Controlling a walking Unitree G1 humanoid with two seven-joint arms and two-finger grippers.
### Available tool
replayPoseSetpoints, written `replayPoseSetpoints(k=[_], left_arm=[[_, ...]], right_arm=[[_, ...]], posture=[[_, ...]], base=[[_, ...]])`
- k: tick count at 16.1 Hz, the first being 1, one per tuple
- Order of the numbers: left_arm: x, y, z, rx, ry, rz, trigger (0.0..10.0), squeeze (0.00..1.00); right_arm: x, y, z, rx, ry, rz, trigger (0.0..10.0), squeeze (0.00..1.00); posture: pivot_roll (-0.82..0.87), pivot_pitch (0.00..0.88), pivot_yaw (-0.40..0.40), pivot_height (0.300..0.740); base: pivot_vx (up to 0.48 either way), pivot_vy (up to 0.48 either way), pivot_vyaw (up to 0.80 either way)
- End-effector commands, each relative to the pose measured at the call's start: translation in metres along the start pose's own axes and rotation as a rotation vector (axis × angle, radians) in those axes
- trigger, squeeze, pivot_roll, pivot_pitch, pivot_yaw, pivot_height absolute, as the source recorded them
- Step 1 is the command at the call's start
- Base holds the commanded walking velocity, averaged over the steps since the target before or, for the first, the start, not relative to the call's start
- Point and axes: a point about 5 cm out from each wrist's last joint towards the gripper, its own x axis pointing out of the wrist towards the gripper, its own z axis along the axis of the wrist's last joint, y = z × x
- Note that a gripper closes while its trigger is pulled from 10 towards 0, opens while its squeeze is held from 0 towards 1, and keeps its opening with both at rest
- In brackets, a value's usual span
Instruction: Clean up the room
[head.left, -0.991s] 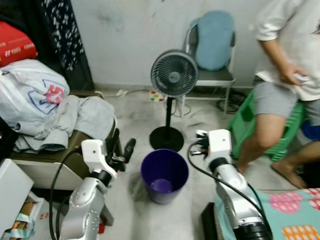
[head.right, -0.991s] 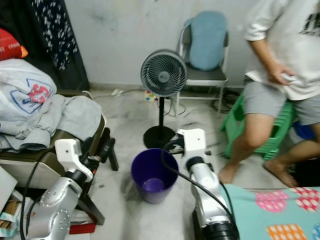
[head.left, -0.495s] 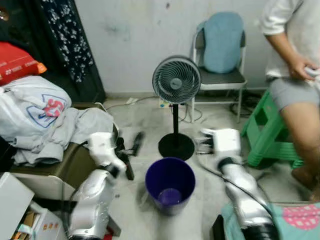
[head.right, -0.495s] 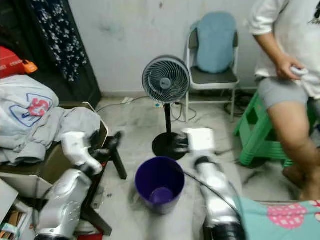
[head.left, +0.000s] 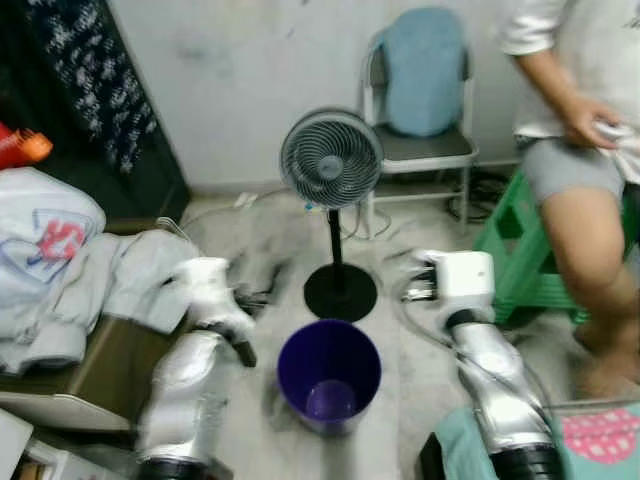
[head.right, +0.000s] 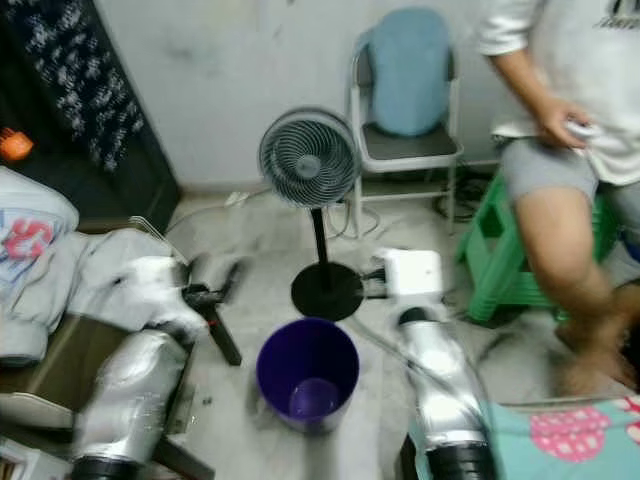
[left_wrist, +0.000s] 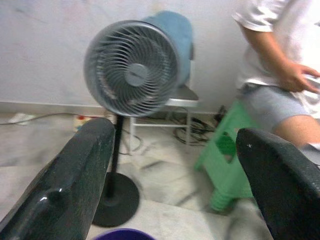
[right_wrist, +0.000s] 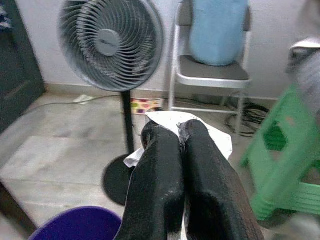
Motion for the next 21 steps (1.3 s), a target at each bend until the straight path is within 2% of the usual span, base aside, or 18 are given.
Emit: replayPoseSetpoints(k=[1,4,5,7,9,10,11,15,18,21], left_arm=[[-0.006,0.015,0.0,0.018,0.007,0.047,10.0,0.0],[-0.011,0.016,-0.002,0.029,0.016,0.059,10.0,0.0],[-0.019,0.022,-0.005,0.039,0.033,0.097,10.0,0.0],[-0.024,0.025,-0.006,0.049,0.042,0.106,10.0,0.0],[-0.043,0.048,-0.009,0.118,0.087,0.137,10.0,0.0],[-0.061,0.064,-0.012,0.147,0.124,0.168,10.0,0.0],[-0.07,0.072,-0.014,0.17,0.152,0.174,10.0,0.0],[-0.093,0.081,-0.015,0.192,0.208,0.177,10.0,0.0],[-0.096,0.078,-0.015,0.216,0.224,0.142,10.0,0.0],[-0.1,0.079,-0.01,0.231,0.243,0.155,10.0,0.0]], right_arm=[[0.002,0.014,0.006,0.014,-0.026,0.031,10.0,0.0],[-0.003,0.017,0.002,0.03,-0.01,0.029,10.0,0.0],[-0.007,0.025,-0.002,0.05,0.007,0.061,10.0,0.0],[-0.007,0.03,-0.004,0.058,0.018,0.074,10.0,0.0],[-0.002,0.047,-0.014,0.104,0.078,0.087,10.0,0.0],[-0.001,0.056,-0.017,0.12,0.096,0.088,10.0,0.0],[0.0,0.062,-0.02,0.126,0.108,0.089,10.0,0.0],[0.001,0.072,-0.022,0.128,0.124,0.068,10.0,0.0],[0.002,0.069,-0.027,0.111,0.142,0.041,10.0,0.0],[0.003,0.064,-0.027,0.134,0.143,0.007,10.0,0.0]], posture=[[-0.18,0.0,0.072,0.74],[-0.18,0.0,0.067,0.74],[-0.15,0.0,0.062,0.74],[-0.13,0.0,0.057,0.74],[-0.09,0.021,0.055,0.74],[-0.08,0.044,0.06,0.74],[-0.07,0.061,0.063,0.74],[-0.06,0.105,0.076,0.74],[-0.05,0.125,0.086,0.74],[-0.03,0.14,0.101,0.74]], base=[[0.0,0.0,0.0],[0.0,0.0,0.0],[0.0,0.0,0.0],[0.0,0.0,0.0],[0.0,0.0,0.0],[0.0,0.0,0.0],[0.0,0.0,0.0],[0.0,0.0,0.0],[0.0,0.0,0.0],[0.0,0.0,0.0]])
